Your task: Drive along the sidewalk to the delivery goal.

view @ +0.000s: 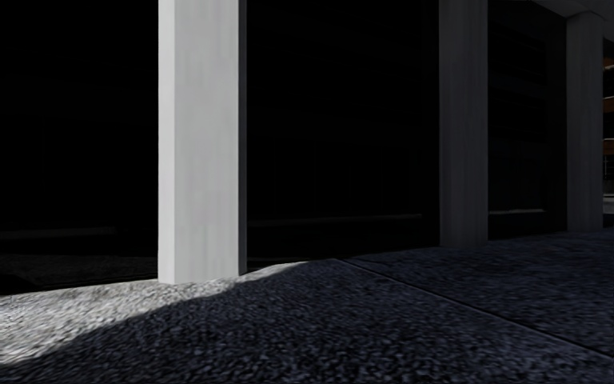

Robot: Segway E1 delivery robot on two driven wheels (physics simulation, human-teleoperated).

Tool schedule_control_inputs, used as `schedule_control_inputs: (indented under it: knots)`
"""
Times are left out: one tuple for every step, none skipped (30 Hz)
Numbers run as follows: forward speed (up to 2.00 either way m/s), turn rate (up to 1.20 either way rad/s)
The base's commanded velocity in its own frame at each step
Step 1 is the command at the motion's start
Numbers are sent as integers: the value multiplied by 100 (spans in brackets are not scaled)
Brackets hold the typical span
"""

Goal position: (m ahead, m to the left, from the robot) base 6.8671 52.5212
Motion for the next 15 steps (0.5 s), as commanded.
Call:
schedule_control_inputs:
  knots:
    - [153, 83]
    - [153, 83]
    - [154, 84]
    - [154, 84]
    - [154, 87]
    - [154, 94]
    - [152, 104]
    - [152, 104]
    - [151, 109]
    - [147, 113]
    - [143, 115]
    - [143, 115]
    - [140, 116]
    - [139, 116]
    - [138, 116]
